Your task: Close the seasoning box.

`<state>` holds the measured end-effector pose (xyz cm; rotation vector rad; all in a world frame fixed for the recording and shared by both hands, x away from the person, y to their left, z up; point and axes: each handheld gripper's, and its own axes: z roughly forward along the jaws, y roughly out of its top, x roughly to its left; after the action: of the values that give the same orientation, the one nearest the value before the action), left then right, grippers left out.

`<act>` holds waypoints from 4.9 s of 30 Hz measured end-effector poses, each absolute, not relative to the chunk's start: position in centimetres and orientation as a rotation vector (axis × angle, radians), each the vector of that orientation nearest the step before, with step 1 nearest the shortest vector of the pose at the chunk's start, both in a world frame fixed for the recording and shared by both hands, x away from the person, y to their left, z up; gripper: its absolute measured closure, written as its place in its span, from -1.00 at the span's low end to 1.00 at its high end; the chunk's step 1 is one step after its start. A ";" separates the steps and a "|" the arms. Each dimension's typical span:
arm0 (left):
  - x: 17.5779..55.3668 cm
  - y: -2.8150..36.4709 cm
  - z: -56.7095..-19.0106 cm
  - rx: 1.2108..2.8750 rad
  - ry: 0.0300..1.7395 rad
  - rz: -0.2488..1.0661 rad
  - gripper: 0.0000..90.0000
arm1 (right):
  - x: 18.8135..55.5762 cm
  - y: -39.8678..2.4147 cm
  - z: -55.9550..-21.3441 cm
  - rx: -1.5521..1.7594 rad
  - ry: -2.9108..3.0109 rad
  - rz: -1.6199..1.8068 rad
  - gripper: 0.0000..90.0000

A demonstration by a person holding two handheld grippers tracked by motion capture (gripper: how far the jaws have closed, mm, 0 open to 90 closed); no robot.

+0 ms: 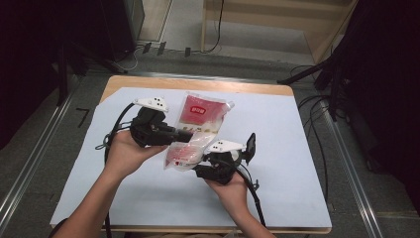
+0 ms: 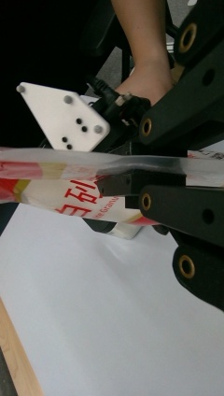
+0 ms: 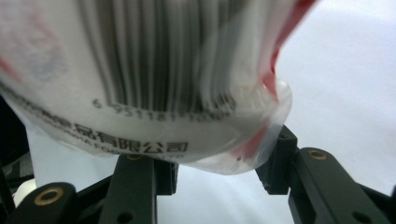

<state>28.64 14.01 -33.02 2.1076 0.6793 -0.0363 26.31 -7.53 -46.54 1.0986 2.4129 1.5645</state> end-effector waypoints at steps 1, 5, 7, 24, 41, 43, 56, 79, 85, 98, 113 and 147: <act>28.6 14.0 -33.0 2.105 0.680 -0.039 0.99 | 26.4 -7.7 -46.5 1.103 2.409 1.563 0.27; 28.6 14.0 -33.1 2.120 0.671 -0.038 0.99 | 26.9 -8.2 -46.5 1.166 2.389 1.563 0.28; 28.6 14.0 -33.1 2.122 0.672 -0.028 0.99 | 27.0 -8.5 -46.5 1.193 2.387 1.566 0.29; 28.6 15.5 -32.2 2.041 0.708 0.067 1.00 | 26.7 -7.5 -45.8 1.029 2.472 1.456 0.27; 31.9 18.2 -35.4 2.009 0.832 0.152 1.00 | 26.8 -8.1 -45.7 0.950 2.546 1.447 0.23; 32.5 18.0 -36.2 2.019 0.851 0.163 1.00 | 26.9 -8.3 -45.6 0.947 2.548 1.452 0.23; 35.4 17.0 -39.6 2.024 0.851 0.200 1.00 | 26.6 -9.2 -45.5 0.949 2.559 1.448 0.22; 35.1 19.1 -42.7 2.039 0.822 0.135 0.94 | 23.8 -11.8 -45.7 0.959 2.543 1.474 0.19; 34.8 19.8 -42.9 2.036 0.823 0.111 0.88 | 24.1 -12.1 -45.5 0.956 2.533 1.488 0.18; 33.7 21.2 -42.7 2.035 0.788 0.120 0.60 | 24.4 -12.1 -45.4 0.944 2.548 1.464 0.17; 32.6 22.0 -42.3 2.044 0.801 0.134 0.21 | 24.9 -12.9 -45.0 0.958 2.539 1.462 0.17; 31.2 24.8 -41.8 2.109 0.843 0.108 0.08 | 25.9 -14.5 -42.1 0.956 2.570 1.481 0.86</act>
<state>31.16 24.79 -41.83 2.1094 0.8433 0.1079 25.91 -14.54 -42.07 0.9561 2.5705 1.4813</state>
